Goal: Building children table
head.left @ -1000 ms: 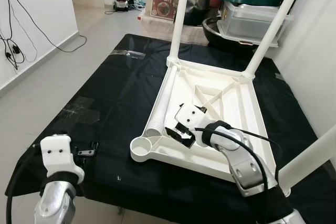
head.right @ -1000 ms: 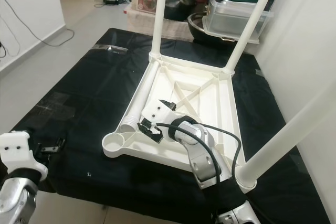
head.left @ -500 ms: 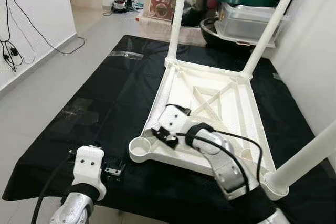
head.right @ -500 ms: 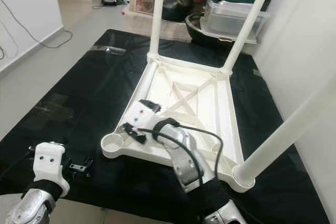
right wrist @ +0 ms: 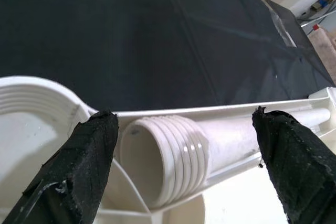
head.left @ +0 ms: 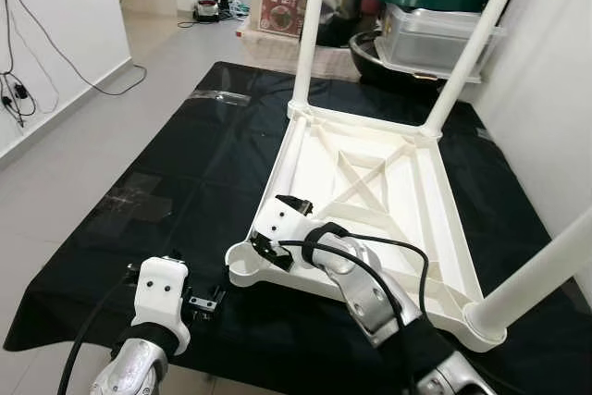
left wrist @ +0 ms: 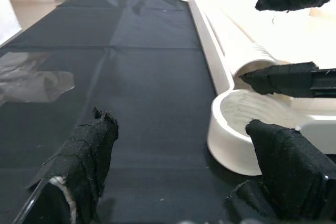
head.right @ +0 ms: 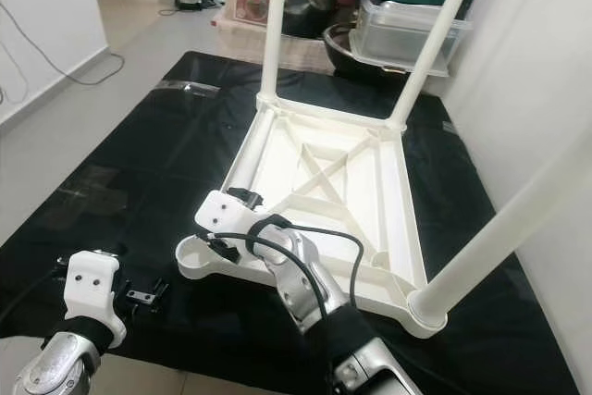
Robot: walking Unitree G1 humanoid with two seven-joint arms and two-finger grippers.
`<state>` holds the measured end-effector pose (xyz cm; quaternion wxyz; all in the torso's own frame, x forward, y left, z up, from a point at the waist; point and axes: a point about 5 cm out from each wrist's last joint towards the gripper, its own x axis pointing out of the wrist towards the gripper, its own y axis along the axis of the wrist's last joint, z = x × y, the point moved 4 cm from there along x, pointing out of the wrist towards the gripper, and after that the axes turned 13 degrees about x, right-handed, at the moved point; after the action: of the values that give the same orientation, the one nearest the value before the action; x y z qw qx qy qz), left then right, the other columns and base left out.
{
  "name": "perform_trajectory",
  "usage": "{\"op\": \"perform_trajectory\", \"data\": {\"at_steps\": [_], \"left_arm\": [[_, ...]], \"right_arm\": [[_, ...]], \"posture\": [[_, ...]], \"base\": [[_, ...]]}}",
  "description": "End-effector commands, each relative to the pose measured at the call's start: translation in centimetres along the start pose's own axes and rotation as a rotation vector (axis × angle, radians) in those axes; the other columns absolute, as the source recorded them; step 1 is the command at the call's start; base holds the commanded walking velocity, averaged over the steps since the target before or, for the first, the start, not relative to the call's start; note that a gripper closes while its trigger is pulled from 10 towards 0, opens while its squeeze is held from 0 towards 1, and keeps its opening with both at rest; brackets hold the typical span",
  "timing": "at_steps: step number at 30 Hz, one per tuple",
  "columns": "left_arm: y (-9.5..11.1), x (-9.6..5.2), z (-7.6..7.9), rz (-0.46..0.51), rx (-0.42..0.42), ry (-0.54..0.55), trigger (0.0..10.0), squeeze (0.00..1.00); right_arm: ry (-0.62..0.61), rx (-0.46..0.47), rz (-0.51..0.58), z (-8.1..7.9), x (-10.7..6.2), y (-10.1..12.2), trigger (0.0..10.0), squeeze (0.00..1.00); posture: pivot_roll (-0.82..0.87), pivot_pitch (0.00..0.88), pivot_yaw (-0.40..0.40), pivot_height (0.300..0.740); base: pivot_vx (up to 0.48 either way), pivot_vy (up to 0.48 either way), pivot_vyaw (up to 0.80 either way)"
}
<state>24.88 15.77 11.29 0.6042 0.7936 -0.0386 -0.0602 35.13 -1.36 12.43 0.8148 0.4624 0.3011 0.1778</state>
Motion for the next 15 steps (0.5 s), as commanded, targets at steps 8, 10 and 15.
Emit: {"op": "perform_trajectory", "data": {"at_steps": [8,10,15], "left_arm": [[-0.2,0.2,0.4,-0.013,0.008,-0.024,10.0,0.0],[-0.2,0.2,0.4,-0.013,0.008,-0.025,10.0,0.0],[-0.2,0.2,0.4,-0.011,0.009,-0.026,10.0,0.0]], "right_arm": [[-0.187,-0.039,-0.105,2.1,1.6,-2.3,10.0,0.0],[-0.215,-0.059,-0.109,2.7,1.6,-2.5,10.0,0.0],[-0.304,-0.152,-0.101,4.7,1.3,-2.7,10.0,0.0]], "posture": [[0.09,0.0,-0.133,0.74],[0.09,0.0,-0.134,0.74],[0.09,0.0,-0.134,0.74]], "base": [[0.0,0.0,0.0],[0.0,0.0,0.0],[0.0,0.0,0.0]]}}
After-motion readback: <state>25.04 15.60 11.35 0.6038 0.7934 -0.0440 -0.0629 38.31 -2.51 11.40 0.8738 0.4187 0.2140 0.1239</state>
